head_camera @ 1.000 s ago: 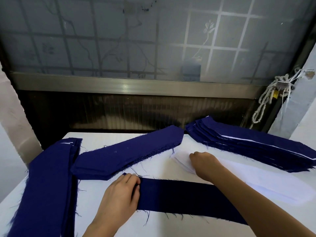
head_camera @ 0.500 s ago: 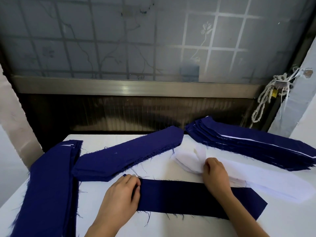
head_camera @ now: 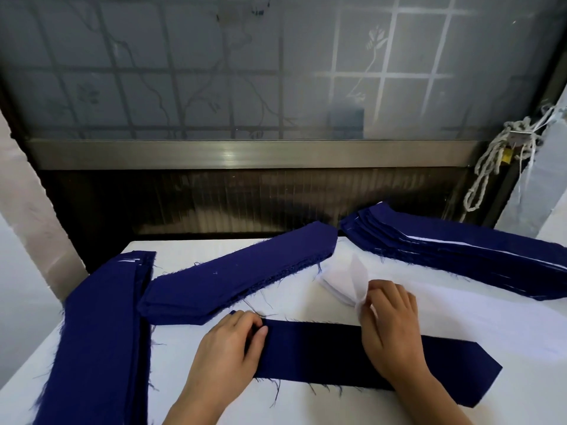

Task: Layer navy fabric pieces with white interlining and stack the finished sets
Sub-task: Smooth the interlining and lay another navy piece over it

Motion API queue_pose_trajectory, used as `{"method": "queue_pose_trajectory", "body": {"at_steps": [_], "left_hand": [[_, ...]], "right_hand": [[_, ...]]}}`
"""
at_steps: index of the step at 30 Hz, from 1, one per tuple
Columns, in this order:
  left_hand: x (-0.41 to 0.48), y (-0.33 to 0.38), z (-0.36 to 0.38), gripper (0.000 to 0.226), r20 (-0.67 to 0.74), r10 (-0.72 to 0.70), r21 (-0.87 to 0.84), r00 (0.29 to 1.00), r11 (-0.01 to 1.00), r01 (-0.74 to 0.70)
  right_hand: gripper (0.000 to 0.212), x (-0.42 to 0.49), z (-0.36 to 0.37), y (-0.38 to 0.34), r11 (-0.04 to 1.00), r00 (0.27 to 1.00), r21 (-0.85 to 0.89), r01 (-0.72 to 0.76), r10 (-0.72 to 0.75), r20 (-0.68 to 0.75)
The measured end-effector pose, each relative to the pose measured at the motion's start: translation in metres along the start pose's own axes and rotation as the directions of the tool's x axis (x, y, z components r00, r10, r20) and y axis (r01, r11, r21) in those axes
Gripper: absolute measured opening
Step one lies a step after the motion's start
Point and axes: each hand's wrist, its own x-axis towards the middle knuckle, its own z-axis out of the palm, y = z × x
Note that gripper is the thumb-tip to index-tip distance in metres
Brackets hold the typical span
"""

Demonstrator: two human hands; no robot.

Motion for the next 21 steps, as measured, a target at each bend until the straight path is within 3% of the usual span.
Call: {"method": "queue_pose_trajectory", "body": {"at_steps": [6,12,14,18,21], "left_hand": [[0.002,0.002,-0.008,0.052,0.062,-0.007,-0.098,0.998,0.995,0.013],[-0.003,0.007,-0.012,0.074,0.173,-0.007,-0.454,0.985,0.887,0.086],[-0.002,0.009,-0.012,0.067,0.201,-0.018,-0.435,0.979,0.894,0.106],[0.001,0.007,-0.002,0.009,0.157,-0.077,-0.310,0.985,0.943,0.123],[-0.001,0.008,0.001,0.012,0.039,-0.061,-0.301,0.997,0.951,0.070]], "right_hand": [[0.008,-0.017,0.012,-0.048,0.958,0.968,0.201,0.204,-0.228,0.106],[0.009,-0.027,0.024,-0.063,0.923,0.887,0.158,0.352,-0.383,0.258],[0.011,-0.027,0.026,-0.062,0.928,0.881,0.154,0.339,-0.370,0.296],[0.024,-0.026,0.027,-0.062,0.954,0.880,0.125,0.272,-0.299,0.369],[0.040,-0.025,0.024,-0.062,0.971,0.892,0.125,0.205,-0.238,0.385]]}}
